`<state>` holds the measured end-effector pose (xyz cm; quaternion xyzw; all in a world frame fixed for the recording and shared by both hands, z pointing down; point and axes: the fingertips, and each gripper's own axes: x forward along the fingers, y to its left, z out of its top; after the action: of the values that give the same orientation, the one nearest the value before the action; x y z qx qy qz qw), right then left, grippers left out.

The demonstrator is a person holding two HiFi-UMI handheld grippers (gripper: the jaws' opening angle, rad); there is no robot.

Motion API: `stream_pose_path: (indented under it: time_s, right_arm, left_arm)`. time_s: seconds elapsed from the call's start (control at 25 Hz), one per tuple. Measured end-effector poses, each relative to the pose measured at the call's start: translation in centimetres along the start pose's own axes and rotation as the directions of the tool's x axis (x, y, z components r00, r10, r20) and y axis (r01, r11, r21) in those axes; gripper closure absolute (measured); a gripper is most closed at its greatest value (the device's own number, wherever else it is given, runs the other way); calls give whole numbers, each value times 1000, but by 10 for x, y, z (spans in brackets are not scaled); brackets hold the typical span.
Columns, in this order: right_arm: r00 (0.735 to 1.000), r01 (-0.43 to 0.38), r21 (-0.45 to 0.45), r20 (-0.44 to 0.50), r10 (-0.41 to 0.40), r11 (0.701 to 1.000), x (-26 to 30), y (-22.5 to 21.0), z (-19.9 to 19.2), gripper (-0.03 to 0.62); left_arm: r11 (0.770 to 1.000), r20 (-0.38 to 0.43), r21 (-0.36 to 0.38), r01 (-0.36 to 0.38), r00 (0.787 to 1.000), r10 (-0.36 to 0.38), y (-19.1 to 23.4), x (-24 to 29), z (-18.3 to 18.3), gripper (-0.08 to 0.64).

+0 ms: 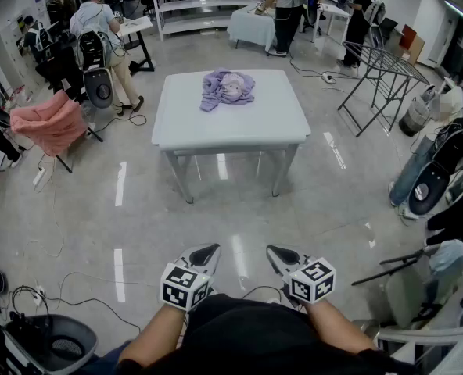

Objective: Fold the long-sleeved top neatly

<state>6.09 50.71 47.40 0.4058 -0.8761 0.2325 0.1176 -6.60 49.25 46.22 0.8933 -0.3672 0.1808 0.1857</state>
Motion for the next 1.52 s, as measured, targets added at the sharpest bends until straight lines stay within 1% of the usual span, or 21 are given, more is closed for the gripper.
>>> stream_pose_path:
  time_s: [0.44,0.64,0.72,0.84,1.04,1.16,1.36,1.52]
  right_arm:
    - [1000,2,-11,-15,-2,1000,2,5,-1,589]
    - [999,34,0,18,-34,999,7,4,7,589]
    - [999,41,12,33,-42,999,11,4,12,589]
    - [998,53,11,22,-53,999,22,4,14,588]
    - [998,48,33,33,-49,998,48,14,19,588]
    - [998,50,39,39,-51,998,64,19,22,588]
    - [998,61,71,30,-64,996,84,35,27,588]
    - [998,70,71,-1,-70,995,87,42,20,588]
  left_arm:
    - [1000,13,5,17,1000,-17,1,-2,3,554]
    - [1000,19,4,26,999,-26,11,-2,6,554]
    - [999,23,-12,34,999,-34,19,-2,9,554]
    - [998,29,-37,49,998,-48,30,-1,12,554]
    - [999,33,3,37,999,-37,56,-10,16,554]
    - [999,37,14,36,999,-36,73,-15,16,554]
    - [999,21,12,47,999,-47,99,-29,14,554]
    - [999,18,-15,47,999,-47,112,-32,8,554]
